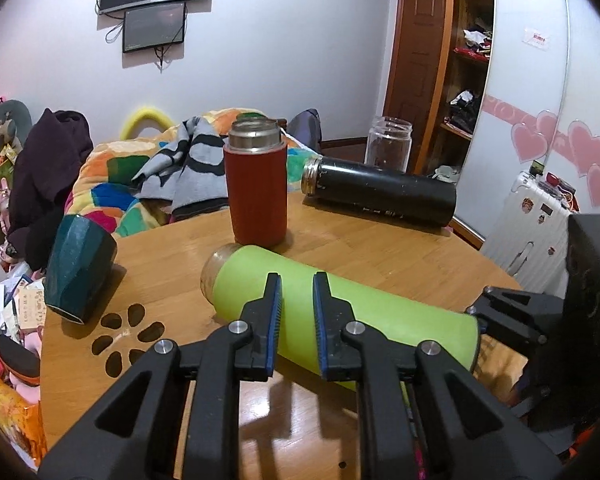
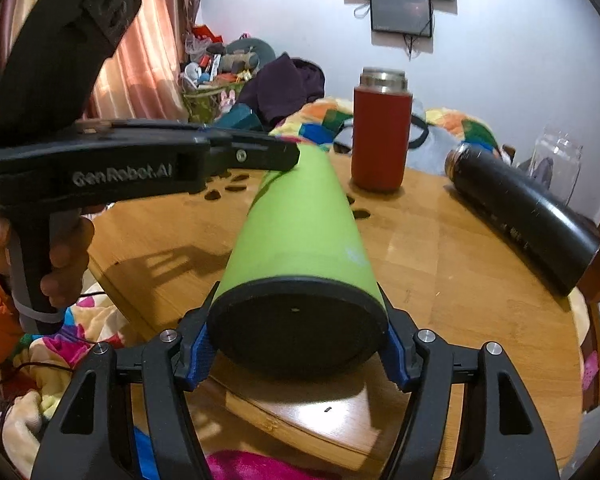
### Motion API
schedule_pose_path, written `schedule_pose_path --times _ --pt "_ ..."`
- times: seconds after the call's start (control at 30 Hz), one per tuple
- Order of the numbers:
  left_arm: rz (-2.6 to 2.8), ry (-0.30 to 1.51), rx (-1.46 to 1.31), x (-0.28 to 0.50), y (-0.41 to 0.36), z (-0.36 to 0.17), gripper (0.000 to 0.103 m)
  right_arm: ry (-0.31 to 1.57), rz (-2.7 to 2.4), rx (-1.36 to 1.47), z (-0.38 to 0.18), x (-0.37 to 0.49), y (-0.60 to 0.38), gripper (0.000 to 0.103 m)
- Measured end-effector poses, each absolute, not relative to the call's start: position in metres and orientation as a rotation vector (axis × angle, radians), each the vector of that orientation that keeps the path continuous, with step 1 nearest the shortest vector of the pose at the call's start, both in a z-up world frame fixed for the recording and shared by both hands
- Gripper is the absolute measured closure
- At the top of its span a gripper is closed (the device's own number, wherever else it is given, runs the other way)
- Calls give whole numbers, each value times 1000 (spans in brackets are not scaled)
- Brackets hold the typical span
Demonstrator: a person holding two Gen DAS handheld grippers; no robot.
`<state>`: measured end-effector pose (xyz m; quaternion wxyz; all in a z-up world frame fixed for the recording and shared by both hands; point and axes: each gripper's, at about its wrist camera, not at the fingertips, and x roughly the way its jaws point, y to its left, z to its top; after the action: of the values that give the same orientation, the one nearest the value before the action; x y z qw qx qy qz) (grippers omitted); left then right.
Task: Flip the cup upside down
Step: 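Lift the green bottle with the right tool and stand it base-up on the table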
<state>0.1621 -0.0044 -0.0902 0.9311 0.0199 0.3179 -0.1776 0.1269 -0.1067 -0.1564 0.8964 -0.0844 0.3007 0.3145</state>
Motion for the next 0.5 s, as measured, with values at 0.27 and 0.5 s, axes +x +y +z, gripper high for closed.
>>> schedule_pose_path --times 0.27,0.5 --pt "-373 609 23 154 1 -76 90 489 651 -163 -121 112 -112 40" --pt "-379 580 5 148 6 -68 90 418 655 -122 -93 120 -110 40"
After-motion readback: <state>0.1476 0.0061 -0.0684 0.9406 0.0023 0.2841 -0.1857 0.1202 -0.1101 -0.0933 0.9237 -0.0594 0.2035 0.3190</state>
